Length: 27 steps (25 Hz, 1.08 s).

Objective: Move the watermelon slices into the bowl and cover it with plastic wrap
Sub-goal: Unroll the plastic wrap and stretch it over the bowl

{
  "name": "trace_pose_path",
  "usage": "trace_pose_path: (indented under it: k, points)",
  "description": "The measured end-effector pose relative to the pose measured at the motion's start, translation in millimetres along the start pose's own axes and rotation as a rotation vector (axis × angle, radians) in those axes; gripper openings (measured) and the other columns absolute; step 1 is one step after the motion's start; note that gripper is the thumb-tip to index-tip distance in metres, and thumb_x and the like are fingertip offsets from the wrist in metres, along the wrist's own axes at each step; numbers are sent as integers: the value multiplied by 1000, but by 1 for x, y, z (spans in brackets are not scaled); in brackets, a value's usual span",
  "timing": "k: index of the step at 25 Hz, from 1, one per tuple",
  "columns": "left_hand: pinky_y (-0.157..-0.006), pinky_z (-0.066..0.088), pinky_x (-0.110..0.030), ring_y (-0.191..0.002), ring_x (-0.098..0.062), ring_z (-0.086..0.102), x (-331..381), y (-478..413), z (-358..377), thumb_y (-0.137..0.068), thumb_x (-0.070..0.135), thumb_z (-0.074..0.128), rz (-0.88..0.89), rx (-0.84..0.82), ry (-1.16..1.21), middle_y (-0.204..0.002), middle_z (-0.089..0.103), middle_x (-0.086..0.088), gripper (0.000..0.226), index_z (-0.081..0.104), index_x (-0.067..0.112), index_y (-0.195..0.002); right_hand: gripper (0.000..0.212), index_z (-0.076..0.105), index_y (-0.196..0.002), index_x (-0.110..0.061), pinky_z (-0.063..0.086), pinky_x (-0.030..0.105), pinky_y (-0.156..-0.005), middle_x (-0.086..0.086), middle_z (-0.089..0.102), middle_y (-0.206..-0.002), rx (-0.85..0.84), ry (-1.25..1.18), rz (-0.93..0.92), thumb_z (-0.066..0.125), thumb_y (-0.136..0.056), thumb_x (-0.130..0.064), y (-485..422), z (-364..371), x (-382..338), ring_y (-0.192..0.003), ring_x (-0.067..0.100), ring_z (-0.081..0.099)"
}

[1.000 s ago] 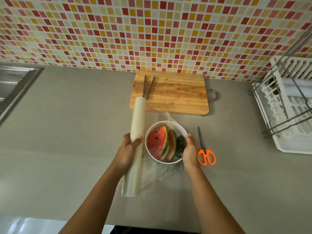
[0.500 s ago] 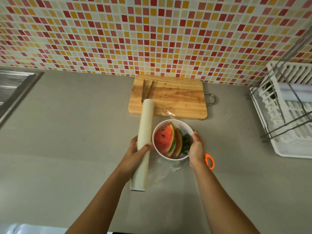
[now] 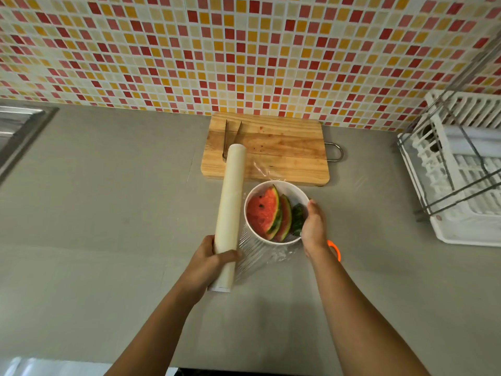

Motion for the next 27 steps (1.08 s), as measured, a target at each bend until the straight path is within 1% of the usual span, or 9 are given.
trace_pose_path:
  k: [4,6,8,10,12,16,21,25,27]
  points:
    - [-64,48,-28,-94,-14,59,-9,1,0,-80,44,66,58,46,-91,-110,59,4,49,45,28,-122,28,59,-84,-21,42,25,-78,-4,61,-93,26,-24,-12,36,-98,-29,-2,-1,-1,-91,13,57]
    - [-66,47,-29,-94,-15,60,-14,3,1,-76,42,69,53,31,7,-110,60,2,53,47,25,-121,26,59,-88,-20,44,25,-77,-1,62,-94,38,-21,-31,37,-98,-28,-3,-2,-2,-93,15,57]
    - [-65,49,-25,-93,-14,64,-22,7,-1,-69,46,72,62,0,85,-109,64,0,57,54,22,-118,26,61,-97,-15,46,29,-85,6,63,-102,46,-22,-40,38,-97,-27,-6,-2,1,-100,20,58]
    - [-62,49,-14,-89,-4,65,-28,12,-3,-75,52,70,109,10,53,-105,66,8,45,58,29,-111,29,61,-107,-12,44,33,-94,10,62,-110,43,-20,-42,39,-97,-28,-9,-3,4,-105,23,57]
    - [-62,47,-12,-85,3,63,-31,13,-3,-83,47,62,139,51,18,-101,66,12,24,58,34,-102,27,60,-106,-14,44,33,-93,9,61,-106,38,-29,-60,39,-96,-27,-11,-4,4,-104,23,56]
    - [-67,46,-19,-89,0,61,-30,12,-1,-88,42,59,178,101,-20,-100,65,12,22,57,31,-106,36,60,-115,-6,44,36,-98,13,62,-113,23,-30,-58,38,-96,-27,-14,-3,5,-110,26,57]
    - [-69,46,-22,-90,-6,63,-32,13,-4,-86,42,61,146,118,56,-99,67,10,9,60,35,-93,38,62,-110,-7,46,38,-98,15,64,-112,-2,-20,-55,37,-94,-31,-12,-2,4,-109,28,60]
    - [-62,42,-23,-79,-10,60,-24,11,-17,-86,52,53,227,164,-260,-85,64,6,30,60,23,-88,38,63,-108,-10,46,38,-97,12,66,-110,-12,6,-59,36,-93,-33,-8,-1,1,-109,28,60]
    - [-61,38,-21,-76,-17,55,-22,9,-20,-90,50,51,276,200,-393,-80,59,4,35,57,16,-84,39,62,-109,-11,45,39,-99,14,65,-114,-6,21,-66,36,-93,-34,-6,-2,-1,-108,27,60]
Point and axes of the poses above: each hand's wrist, its own y-axis away from the middle knuckle, its own z-axis out of the palm, x = y × z, the point moved 5 cm from there along -y, towards the middle knuckle
